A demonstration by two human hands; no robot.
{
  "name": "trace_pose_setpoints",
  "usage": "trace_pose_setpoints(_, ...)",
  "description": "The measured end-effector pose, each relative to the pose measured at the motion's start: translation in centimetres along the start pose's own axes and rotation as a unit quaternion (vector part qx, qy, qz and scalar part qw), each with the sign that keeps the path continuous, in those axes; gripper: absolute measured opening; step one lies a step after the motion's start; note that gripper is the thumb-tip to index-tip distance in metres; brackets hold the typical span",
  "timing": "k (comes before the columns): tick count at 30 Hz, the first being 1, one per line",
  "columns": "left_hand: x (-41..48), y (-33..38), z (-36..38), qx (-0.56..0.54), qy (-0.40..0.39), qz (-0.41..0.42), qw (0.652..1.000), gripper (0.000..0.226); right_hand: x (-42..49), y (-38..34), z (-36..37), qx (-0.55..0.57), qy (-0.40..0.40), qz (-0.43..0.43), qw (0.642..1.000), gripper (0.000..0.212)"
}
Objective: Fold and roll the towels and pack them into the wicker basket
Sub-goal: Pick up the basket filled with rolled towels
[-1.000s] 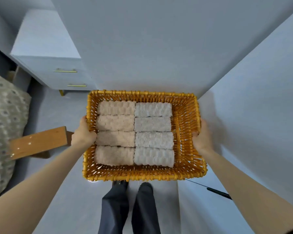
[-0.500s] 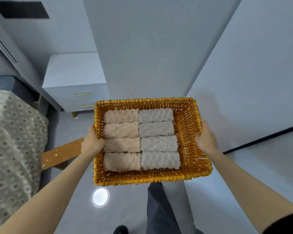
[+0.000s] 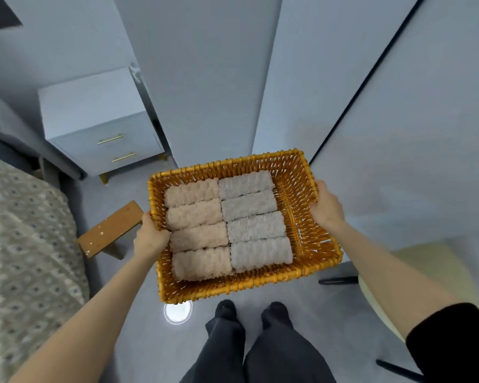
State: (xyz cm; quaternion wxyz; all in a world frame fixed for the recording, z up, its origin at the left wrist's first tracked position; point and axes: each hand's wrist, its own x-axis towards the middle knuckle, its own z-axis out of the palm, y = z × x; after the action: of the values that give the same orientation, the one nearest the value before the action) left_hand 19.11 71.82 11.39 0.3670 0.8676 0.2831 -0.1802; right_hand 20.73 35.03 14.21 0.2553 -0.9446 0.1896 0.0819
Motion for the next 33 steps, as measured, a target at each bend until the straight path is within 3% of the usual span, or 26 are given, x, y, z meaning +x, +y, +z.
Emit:
trace_pose_setpoints(13, -13.3, -5.5, 9.3, 0.028, -0.071, 0.069, 0.995, 0.060, -17.9, 15.3, -3.0, 0.006, 0.042, 0.077, 0.996, 0.041)
trace_pose_setpoints(18, -21.5, -6.0, 14.2, -0.042, -0.091, 0.121, 0.988, 0.030, -23.6, 22.1, -6.9, -0.028, 0.071, 0.093, 0.993, 0.039)
trace_pose_setpoints(25, -28.7, -4.8, 20.7, -0.090, -0.147, 0.119, 0.978, 0.027, -27.4, 28.3, -13.6, -0.061, 0.113, 0.098, 0.987, 0.043)
trace_pose_setpoints(33, -31.2, 0.5, 27.6, -0.043, -0.231, 0.071, 0.969, 0.027, -25.6, 33.8, -19.0, -0.060, 0.173, 0.096, 0.978, 0.044)
